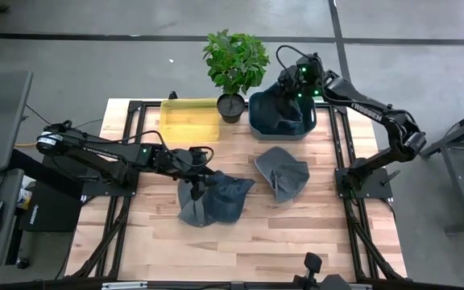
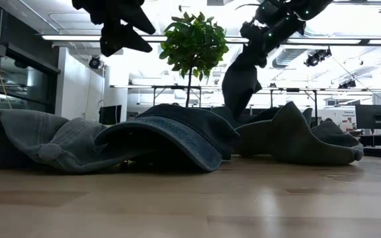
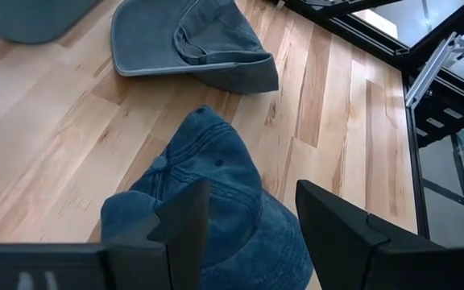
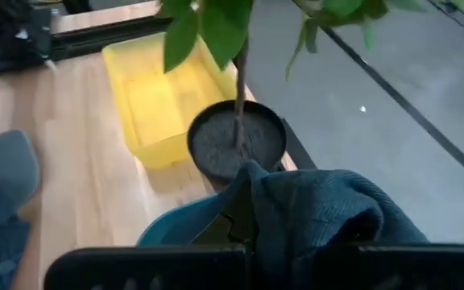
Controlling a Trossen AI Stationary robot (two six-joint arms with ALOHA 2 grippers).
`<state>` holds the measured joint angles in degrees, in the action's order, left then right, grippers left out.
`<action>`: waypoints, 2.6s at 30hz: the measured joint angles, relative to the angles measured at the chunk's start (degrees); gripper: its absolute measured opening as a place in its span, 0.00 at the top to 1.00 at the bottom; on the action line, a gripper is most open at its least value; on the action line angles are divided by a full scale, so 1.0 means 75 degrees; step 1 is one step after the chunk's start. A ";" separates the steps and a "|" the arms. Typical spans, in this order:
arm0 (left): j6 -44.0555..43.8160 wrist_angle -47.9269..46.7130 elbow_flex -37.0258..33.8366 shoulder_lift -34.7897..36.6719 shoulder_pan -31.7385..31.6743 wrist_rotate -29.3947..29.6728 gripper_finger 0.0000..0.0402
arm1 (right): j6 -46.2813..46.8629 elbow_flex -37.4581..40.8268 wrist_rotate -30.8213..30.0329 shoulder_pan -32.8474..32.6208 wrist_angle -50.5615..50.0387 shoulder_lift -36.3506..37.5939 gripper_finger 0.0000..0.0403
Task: Pick & Place hat
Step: Put the right blue cap into the blue bin
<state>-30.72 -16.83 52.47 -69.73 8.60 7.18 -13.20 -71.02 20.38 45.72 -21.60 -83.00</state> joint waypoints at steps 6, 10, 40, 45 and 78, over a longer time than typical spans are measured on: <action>-0.0023 -0.0001 0.0000 -0.0003 0.0000 -0.0002 0.54 | -0.0348 -0.0015 0.0542 0.0249 -0.0495 -0.0029 1.00; -0.0051 -0.0001 0.0000 -0.0003 -0.0001 -0.0002 0.54 | -0.0719 -0.0007 0.0692 0.0431 -0.0688 -0.0218 1.00; -0.0146 -0.0010 0.0003 -0.0006 -0.0003 0.0117 0.54 | -0.1954 -0.0007 -0.0575 0.0590 -0.1611 -0.1510 1.00; -0.0146 -0.0028 0.0003 -0.0006 -0.0003 0.0119 0.54 | -0.2058 -0.0007 -0.1579 0.0717 -0.2026 -0.1513 1.00; -0.0152 -0.0081 0.0003 -0.0006 -0.0003 0.0187 0.54 | -0.0537 -0.0024 -0.1141 0.0601 -0.2241 -0.1457 0.78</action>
<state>-31.86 -17.44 52.49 -69.78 8.58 8.58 -17.22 -71.20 11.83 50.23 -38.41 -93.93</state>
